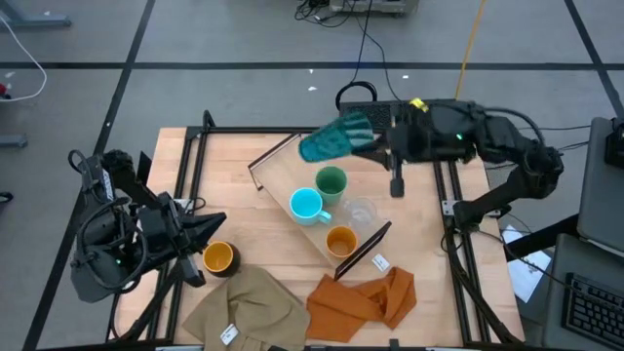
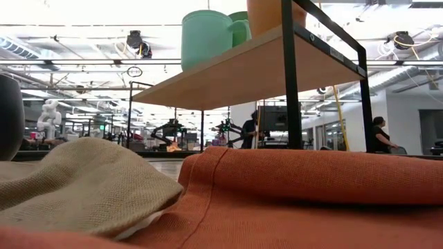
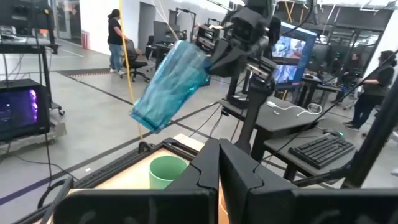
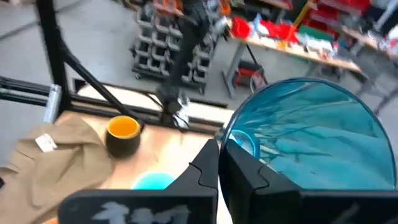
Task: Stack small to large cups/mugs on shelf
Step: Put the blue cup on the shelf
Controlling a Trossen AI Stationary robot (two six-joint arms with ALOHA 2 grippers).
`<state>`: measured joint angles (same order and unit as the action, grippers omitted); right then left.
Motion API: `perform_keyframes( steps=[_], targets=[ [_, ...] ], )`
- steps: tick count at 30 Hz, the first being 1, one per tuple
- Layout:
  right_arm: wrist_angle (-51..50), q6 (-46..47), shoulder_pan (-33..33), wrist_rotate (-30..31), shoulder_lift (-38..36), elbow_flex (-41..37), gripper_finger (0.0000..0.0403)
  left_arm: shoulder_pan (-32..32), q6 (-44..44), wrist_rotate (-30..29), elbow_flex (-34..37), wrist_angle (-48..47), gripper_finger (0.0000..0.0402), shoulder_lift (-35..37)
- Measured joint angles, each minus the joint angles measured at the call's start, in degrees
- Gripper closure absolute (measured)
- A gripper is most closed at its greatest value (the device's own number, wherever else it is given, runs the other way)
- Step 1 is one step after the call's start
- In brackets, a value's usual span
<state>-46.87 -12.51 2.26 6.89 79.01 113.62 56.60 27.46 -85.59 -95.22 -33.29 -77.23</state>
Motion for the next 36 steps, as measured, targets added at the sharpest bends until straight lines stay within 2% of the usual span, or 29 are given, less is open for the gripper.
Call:
perform_keyframes(
  steps=[5, 11, 25, 29, 33, 36],
  targets=[
    [-4.7, 1.7, -6.1, -6.3, 5.5, 8.1, 0.0403, -1.5, -1.1, 0.0, 0.0, 0.0, 0.0392, 0.0],
    [-9.9, 2.1, -11.7, -9.9, 10.7, 14.8, 0.0403, -2.4, -1.7, 0.9, 0.0, 0.0, 0.0392, 0.0],
    [-16.8, -0.7, -20.8, -17.9, 18.3, 17.2, 0.0403, -2.4, 0.9, 6.8, 0.0, 0.0, 0.0392, -0.3],
    [-17.9, -1.7, -21.7, -18.0, 19.3, 17.2, 0.0403, -2.6, 1.6, 7.6, 0.0, -0.5, 0.0392, -1.1],
    [-18.6, -0.5, -22.8, -23.0, 20.3, 17.2, 0.0403, -2.7, 3.0, 7.6, 0.0, -1.9, 0.0392, -2.0],
    [-18.6, -1.0, -22.9, -23.7, 21.3, 17.2, 0.0403, -3.2, 5.5, 7.7, 0.0, -3.7, 0.0392, -2.7]
  ],
)
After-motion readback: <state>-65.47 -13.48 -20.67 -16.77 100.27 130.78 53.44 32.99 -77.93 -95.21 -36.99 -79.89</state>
